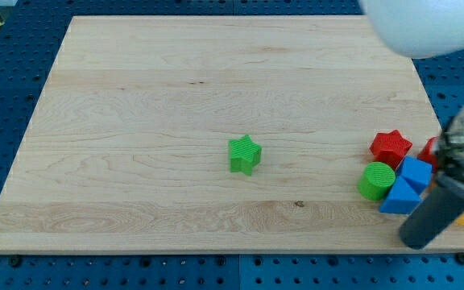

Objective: Push the green circle beside green star

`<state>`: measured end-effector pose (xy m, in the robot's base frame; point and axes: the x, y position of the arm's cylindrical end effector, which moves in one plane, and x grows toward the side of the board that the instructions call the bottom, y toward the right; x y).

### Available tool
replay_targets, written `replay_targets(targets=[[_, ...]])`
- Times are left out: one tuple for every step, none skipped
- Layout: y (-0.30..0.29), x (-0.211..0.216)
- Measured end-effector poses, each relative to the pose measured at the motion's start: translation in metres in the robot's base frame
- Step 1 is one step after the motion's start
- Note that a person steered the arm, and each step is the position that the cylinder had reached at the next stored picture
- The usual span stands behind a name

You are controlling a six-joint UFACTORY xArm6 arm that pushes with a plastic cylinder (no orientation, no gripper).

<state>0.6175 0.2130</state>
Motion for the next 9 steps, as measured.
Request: replay_targets(targets=[[0.013,-0.016],[0.012,-0.033],[-0.014,-0.057],[-0.024,-0.059],[-0.041,-0.071],[-0.047,-0.074],[-0.062,-0.081],[-0.079,-0.084],[-0.086,-0.072]])
